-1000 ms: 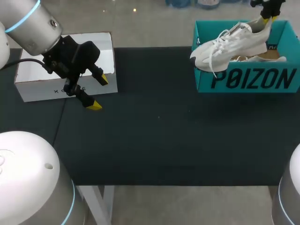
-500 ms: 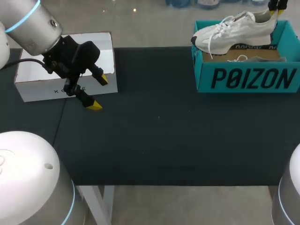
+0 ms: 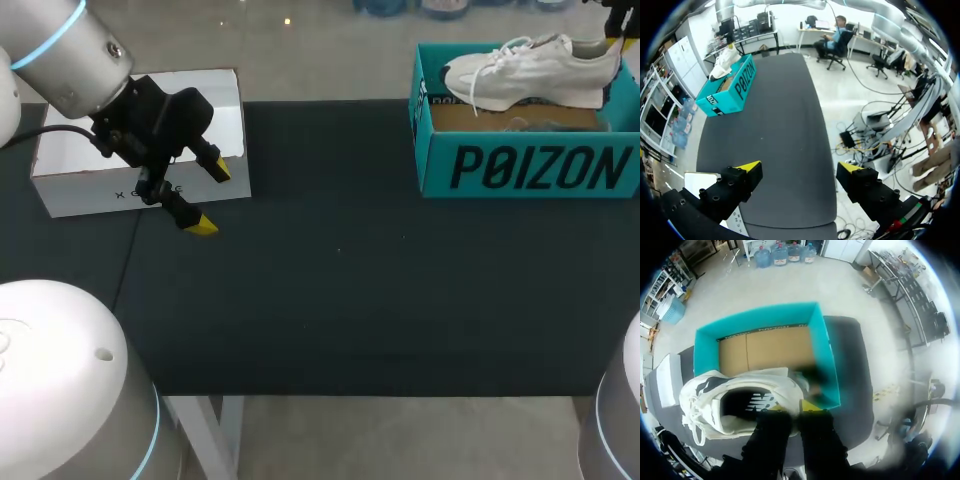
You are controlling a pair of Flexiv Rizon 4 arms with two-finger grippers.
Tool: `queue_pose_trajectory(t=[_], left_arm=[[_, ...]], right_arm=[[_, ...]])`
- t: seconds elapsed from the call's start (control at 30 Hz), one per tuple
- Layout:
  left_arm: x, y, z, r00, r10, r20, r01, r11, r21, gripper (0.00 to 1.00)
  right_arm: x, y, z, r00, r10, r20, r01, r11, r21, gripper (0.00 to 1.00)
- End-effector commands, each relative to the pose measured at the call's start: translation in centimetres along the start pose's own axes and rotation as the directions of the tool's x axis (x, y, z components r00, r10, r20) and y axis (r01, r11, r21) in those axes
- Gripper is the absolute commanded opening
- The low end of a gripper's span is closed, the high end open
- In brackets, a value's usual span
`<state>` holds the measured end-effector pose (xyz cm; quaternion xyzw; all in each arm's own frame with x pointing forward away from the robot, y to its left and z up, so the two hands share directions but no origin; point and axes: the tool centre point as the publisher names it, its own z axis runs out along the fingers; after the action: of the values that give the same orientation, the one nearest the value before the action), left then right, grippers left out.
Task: Take the shoe out of the shoebox, open the shoe tongue, remove and reinsert the insole, then place the shoe into the shoebox
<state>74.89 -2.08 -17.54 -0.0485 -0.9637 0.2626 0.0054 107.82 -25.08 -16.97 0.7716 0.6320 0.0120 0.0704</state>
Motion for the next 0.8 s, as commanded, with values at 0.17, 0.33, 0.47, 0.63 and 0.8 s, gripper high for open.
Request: queue_pose_trajectory(t=[0.17,0.33,0.47,0.63,0.8], left_arm=[[-0.1,0.0,0.0,1.0,0.0,-0.001,0.0,1.0,-0.002,1.0],[-0.1,0.0,0.0,1.0,0.0,-0.001,0.0,1.0,-0.002,1.0],[-0.1,0.0,0.0,1.0,0.0,-0.001,0.0,1.0,-0.002,1.0],[-0.1,0.0,0.0,1.0,0.0,-0.001,0.0,1.0,-0.002,1.0],[-0.1,0.0,0.0,1.0,0.0,-0.001,0.0,1.0,-0.002,1.0]], right_arm=[[-0.8,-0.6,3.0,1.0,0.02,0.0,-0.02,1.0,0.016,0.0],[-1.2,-0.3,4.5,0.999,0.044,-0.004,-0.043,0.999,0.022,0.0],[-1.4,0.2,5.6,0.998,0.056,-0.012,-0.055,0.998,0.026,0.0],[-1.5,0.4,7.3,0.998,0.062,-0.009,-0.062,0.997,0.038,0.0],[-0.9,0.0,9.4,0.998,0.049,0.036,-0.051,0.997,0.065,0.0]])
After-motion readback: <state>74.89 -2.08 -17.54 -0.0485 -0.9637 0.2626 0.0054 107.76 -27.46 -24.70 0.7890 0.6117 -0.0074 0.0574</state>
